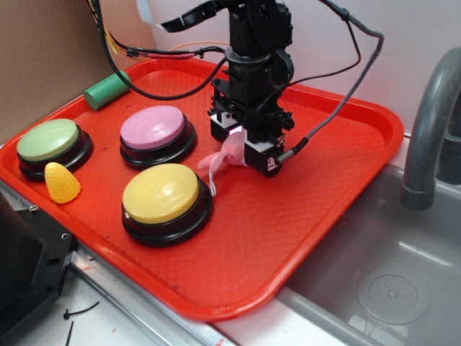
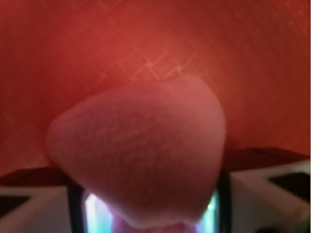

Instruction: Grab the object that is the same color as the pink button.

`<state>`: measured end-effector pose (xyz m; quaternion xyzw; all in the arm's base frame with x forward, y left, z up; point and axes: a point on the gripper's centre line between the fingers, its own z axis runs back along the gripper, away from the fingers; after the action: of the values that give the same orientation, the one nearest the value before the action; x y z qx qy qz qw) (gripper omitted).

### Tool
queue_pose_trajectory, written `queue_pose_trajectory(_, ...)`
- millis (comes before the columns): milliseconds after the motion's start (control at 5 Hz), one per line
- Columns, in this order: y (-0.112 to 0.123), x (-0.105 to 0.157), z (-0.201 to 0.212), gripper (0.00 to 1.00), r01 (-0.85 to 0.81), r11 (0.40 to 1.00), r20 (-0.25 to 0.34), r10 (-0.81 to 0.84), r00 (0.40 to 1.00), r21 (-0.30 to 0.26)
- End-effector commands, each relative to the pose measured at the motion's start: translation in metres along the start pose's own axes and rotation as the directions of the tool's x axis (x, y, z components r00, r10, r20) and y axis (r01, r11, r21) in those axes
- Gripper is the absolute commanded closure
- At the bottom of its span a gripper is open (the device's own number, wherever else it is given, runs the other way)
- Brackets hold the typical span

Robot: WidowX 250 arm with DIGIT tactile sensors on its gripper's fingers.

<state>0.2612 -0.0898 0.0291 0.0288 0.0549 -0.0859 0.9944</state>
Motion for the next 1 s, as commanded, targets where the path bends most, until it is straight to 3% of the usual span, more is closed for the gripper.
queue_pose_trajectory(0,0.022,-0.021,0.114,1.0,0.002,0.999,0.217,-0.011,0.976,0.043)
queue_pose_trajectory(200,0.029,-0.037,0.157,1.0,-0.066,0.997,0.234,0.058,0.97,0.026)
queue_pose_trajectory(400,0.038,-0.058,0.204,1.0,-0.125,0.992,0.264,0.129,0.956,-0.032)
queue_pose_trajectory(600,0.045,-0.064,0.219,1.0,-0.156,0.987,0.218,0.163,0.962,-0.047)
queue_pose_trajectory(800,0.041,-0.064,0.214,1.0,-0.209,0.978,0.237,0.2,0.951,0.012)
